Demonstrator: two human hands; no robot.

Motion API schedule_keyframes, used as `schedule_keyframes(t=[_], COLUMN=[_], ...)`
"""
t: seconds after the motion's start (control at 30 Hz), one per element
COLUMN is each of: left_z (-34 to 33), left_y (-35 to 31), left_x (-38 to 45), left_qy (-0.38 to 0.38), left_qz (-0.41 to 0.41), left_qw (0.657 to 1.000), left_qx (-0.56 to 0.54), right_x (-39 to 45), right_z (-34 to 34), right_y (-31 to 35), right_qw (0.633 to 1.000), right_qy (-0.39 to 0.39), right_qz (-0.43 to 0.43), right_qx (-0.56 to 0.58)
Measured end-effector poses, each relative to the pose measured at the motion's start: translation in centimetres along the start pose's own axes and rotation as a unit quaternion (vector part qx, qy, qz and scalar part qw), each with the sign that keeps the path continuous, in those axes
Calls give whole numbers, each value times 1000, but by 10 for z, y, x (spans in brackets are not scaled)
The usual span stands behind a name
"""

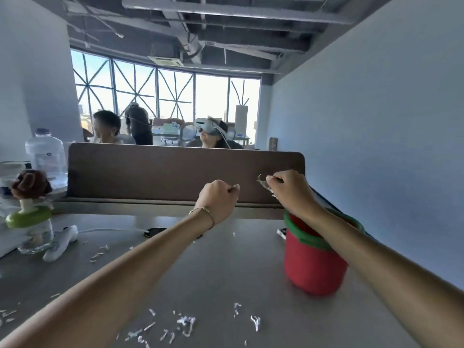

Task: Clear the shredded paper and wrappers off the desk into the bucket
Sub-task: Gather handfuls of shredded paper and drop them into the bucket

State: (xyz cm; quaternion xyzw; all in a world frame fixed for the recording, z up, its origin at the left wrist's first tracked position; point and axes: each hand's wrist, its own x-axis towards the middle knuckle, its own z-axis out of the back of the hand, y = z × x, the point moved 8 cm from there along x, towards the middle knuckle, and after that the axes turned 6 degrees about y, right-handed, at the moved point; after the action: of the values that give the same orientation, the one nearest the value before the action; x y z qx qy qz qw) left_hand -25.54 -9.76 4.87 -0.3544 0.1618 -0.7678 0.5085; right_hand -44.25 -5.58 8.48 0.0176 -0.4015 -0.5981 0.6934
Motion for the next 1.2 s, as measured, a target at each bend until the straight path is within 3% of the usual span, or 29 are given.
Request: schedule_keyframes(t=[0.23, 0.47, 0.73, 1.2], left_z=[-66, -111, -136, -194], left_y=[-65, -93, -104, -136], left_x=[37, 47, 59, 70], left_qy=[43, 78, 96, 165], left_qz=[-47, -70, -79, -102], left_qw=[997, 993, 992, 981], left_qx=[-45, -46, -31, -4], right_x=[2, -2, -11, -41], right_z=[38, 43, 44, 79], right_y=[-92, -138, -153, -154], right_qw=[994, 984, 979, 983], right_qy=[37, 86, 154, 130], right_qz=[-92, -128, -127, -117], right_qx=[-43, -88, -45, -49])
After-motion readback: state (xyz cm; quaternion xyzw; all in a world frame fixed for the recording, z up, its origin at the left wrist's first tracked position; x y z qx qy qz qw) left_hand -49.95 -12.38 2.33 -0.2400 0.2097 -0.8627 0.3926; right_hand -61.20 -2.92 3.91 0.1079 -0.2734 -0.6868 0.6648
